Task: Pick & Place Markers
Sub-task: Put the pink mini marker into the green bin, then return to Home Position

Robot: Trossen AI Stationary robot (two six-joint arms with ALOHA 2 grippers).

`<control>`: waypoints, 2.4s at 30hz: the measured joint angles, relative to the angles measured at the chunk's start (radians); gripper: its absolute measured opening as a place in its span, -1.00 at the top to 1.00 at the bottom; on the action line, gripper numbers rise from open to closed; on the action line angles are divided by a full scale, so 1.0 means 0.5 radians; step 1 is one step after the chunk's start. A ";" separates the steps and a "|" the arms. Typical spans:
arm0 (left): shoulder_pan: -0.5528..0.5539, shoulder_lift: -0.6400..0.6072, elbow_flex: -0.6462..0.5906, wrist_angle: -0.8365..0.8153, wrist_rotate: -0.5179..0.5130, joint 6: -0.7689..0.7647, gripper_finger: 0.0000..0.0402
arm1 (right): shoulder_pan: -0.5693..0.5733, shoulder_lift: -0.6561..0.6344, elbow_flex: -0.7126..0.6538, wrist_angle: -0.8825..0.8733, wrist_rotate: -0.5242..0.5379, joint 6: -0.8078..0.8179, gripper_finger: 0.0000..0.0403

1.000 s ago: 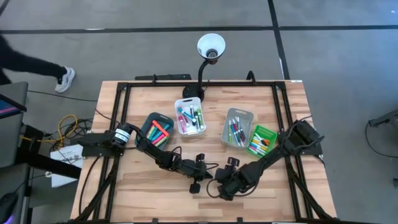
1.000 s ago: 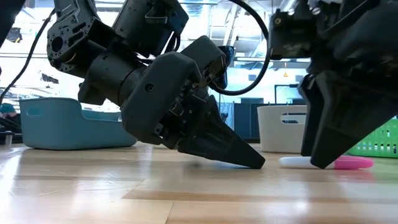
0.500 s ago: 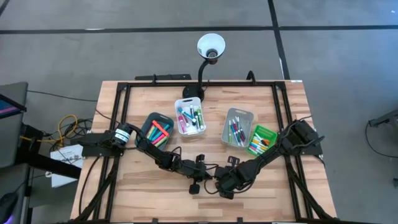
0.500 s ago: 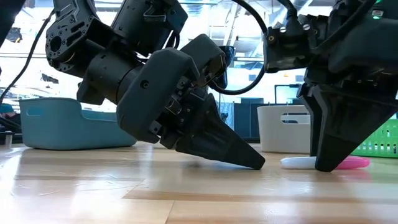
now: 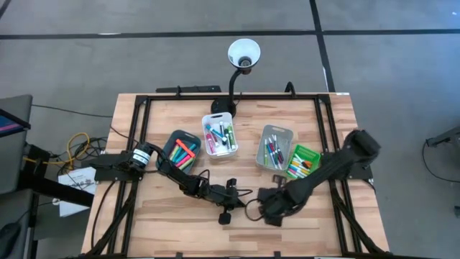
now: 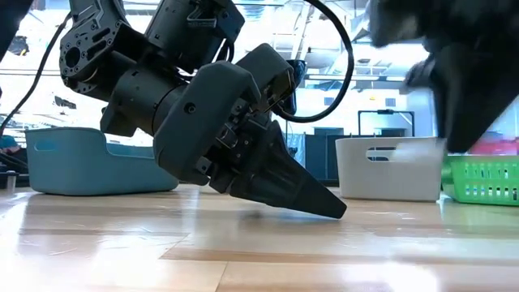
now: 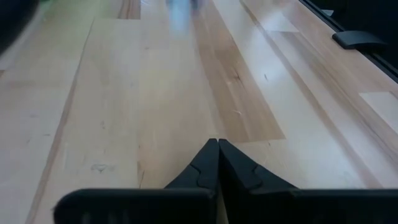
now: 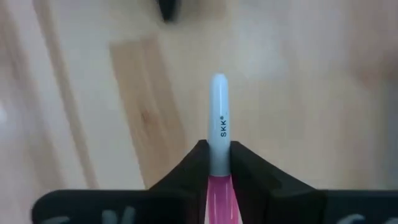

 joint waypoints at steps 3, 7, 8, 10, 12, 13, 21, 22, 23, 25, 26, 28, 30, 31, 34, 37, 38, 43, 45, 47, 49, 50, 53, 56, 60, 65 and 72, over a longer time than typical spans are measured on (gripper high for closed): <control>0.000 0.000 0.000 0.002 -0.001 0.000 0.96 | 0.021 -0.178 0.017 -0.368 0.032 0.125 0.84; 0.000 -0.001 0.000 0.003 -0.002 0.000 0.97 | 0.055 -0.404 0.018 -0.917 0.128 0.424 0.89; 0.000 -0.001 0.000 0.008 -0.002 0.000 0.97 | 0.064 -0.446 0.006 -1.026 0.156 0.509 0.89; 0.000 -0.002 0.000 0.010 -0.002 0.000 0.96 | 0.070 -0.524 -0.060 -1.160 0.187 0.639 0.88; 0.000 -0.002 0.000 0.010 -0.002 0.000 0.96 | 0.068 -0.620 -0.153 -1.163 0.188 0.702 0.81; 0.000 -0.002 0.000 0.010 -0.002 0.000 0.97 | 0.069 -0.663 -0.218 -1.153 0.189 0.727 0.79; 0.000 -0.003 0.000 0.012 -0.002 0.000 0.97 | 0.009 -0.890 -0.750 -0.848 0.238 0.785 0.85; 0.000 -0.004 0.000 0.012 -0.002 0.000 0.97 | -0.009 -0.910 -0.796 -0.803 0.242 0.772 0.85; 0.000 -0.008 0.000 0.010 -0.002 0.000 0.97 | -0.022 -0.920 -0.840 -0.771 0.243 0.749 0.84; 0.000 -0.045 0.000 -0.035 -0.002 0.000 0.97 | -0.055 -0.922 -0.907 -0.699 0.247 0.681 0.78; 0.000 -0.082 0.000 -0.081 -0.002 0.000 0.96 | -0.072 -0.923 -0.929 -0.681 0.252 0.658 0.74; 0.002 -0.187 0.000 -0.224 -0.016 0.001 0.93 | -0.112 -0.906 -0.949 -0.691 0.255 0.651 0.67; 0.011 -0.318 0.000 -0.417 -0.016 0.004 0.89 | -0.146 -0.882 -0.952 -0.684 0.253 0.650 0.62; 0.013 -0.388 0.000 -0.515 -0.018 0.006 0.86 | -0.159 -0.874 -0.952 -0.681 0.253 0.649 0.60; 0.016 -0.590 -0.008 -0.787 -0.065 0.062 0.77 | -0.193 -0.854 -0.952 -0.659 0.242 0.574 0.56; 0.013 -0.812 -0.067 -1.007 -0.146 0.139 0.66 | -0.221 -0.852 -0.947 -0.637 0.239 0.519 0.51; 0.012 -0.901 -0.102 -1.082 -0.185 0.146 0.63 | -0.229 -0.852 -0.938 -0.643 0.234 0.508 0.49; 0.013 -1.472 -0.328 -1.355 -0.450 0.054 0.54 | -0.291 -0.853 -0.777 -0.738 0.053 0.601 0.44; 0.012 -1.729 -0.444 -1.364 -0.477 0.023 0.54 | -0.294 -0.853 -0.676 -0.730 -0.008 0.590 0.44; 0.006 -1.997 -0.568 -1.376 -0.483 -0.029 0.54 | -0.255 -0.854 -0.571 -0.744 0.005 0.474 0.44; 0.007 -2.264 -0.688 -1.368 -0.483 -0.081 0.54 | -0.205 -0.862 -0.452 -0.759 0.120 0.365 0.44; 0.006 -2.394 -0.750 -1.369 -0.485 -0.099 0.54 | -0.173 -0.871 -0.395 -0.760 0.220 0.312 0.44; -0.001 -2.756 -0.945 -1.371 -0.488 -0.104 0.56 | -0.057 -0.950 -0.267 -0.725 0.630 0.156 0.44; -0.001 -3.062 -1.141 -1.363 -0.484 -0.099 0.65 | 0.065 -1.087 -0.236 -0.606 0.982 -0.051 0.44; 0.000 -3.359 -1.374 -1.364 -0.483 -0.088 0.89 | 0.200 -1.361 -0.297 -0.354 1.211 -0.312 0.47; 0.000 -3.561 -1.518 -1.327 -0.484 -0.033 0.97 | 0.265 -1.776 -0.507 0.077 1.241 -0.726 0.56; 0.076 -3.584 -1.590 -1.249 -0.481 0.116 0.98 | 0.078 -2.326 -1.153 0.926 1.009 -1.270 0.70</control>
